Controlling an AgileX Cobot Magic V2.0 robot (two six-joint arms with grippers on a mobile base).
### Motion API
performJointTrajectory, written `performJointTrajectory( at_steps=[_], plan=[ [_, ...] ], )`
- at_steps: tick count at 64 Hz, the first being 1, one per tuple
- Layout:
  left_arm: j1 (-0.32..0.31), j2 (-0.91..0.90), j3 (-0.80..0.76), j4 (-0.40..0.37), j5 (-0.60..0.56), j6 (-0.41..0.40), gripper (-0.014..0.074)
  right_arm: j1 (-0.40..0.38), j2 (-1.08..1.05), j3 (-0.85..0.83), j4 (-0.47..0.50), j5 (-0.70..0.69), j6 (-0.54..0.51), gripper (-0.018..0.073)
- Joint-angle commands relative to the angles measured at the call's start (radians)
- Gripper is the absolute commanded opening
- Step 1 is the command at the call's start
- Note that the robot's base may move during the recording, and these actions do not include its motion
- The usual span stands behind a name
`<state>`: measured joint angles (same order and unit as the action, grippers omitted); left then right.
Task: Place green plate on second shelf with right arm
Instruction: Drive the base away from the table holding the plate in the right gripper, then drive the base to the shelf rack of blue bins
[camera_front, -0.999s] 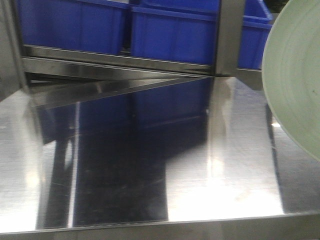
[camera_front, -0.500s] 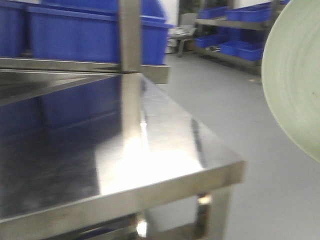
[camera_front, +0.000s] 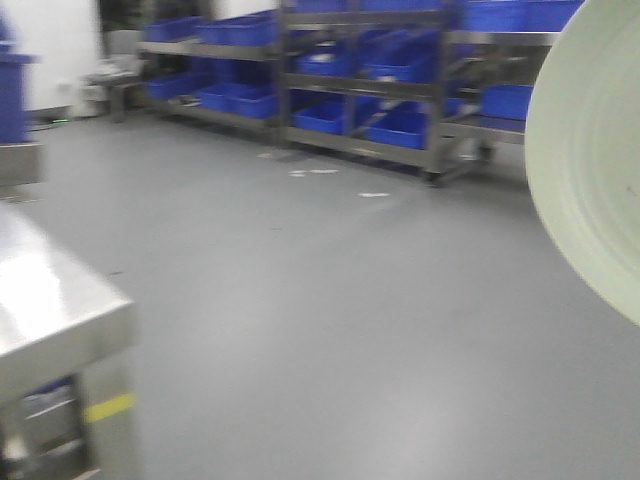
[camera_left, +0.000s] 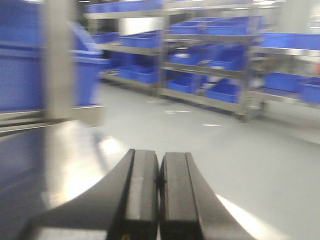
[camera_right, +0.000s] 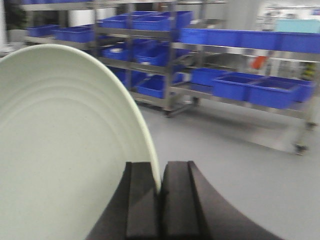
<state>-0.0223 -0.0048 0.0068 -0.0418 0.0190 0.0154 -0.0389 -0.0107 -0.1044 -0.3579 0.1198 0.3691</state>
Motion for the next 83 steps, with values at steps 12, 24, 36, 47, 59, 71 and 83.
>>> performJointTrajectory(
  at_steps=[12, 24, 36, 47, 59, 71, 83],
  plan=[
    [-0.006, -0.018, 0.042, -0.006, -0.082, -0.001, 0.0130, -0.005, -0.016, -0.032, -0.011, -0.110, 0.009, 0.0054],
    [-0.006, -0.018, 0.042, -0.006, -0.082, -0.001, 0.0130, -0.005, -0.016, -0.032, -0.011, -0.110, 0.009, 0.0054],
    [-0.006, -0.018, 0.042, -0.006, -0.082, -0.001, 0.0130, -0.005, -0.016, -0.032, -0.011, -0.110, 0.009, 0.0054],
    [-0.006, -0.018, 0.042, -0.006, -0.082, -0.001, 0.0130, -0.005, -0.016, -0.032, -0.011, -0.110, 0.009, 0.0054],
    [-0.006, -0.018, 0.042, -0.006, -0.082, -0.001, 0.0130, -0.005, -0.016, -0.032, -0.011, -0.110, 0.009, 0.0054],
    [-0.006, -0.018, 0.042, -0.006, -0.082, -0.001, 0.0130, -0.005, -0.016, -0.032, -0.011, -0.110, 0.009, 0.0054],
    [-0.006, -0.018, 0.042, -0.006, -0.082, -0.001, 0.0130, -0.005, -0.016, -0.032, -0.011, -0.110, 0.009, 0.0054]
  ],
)
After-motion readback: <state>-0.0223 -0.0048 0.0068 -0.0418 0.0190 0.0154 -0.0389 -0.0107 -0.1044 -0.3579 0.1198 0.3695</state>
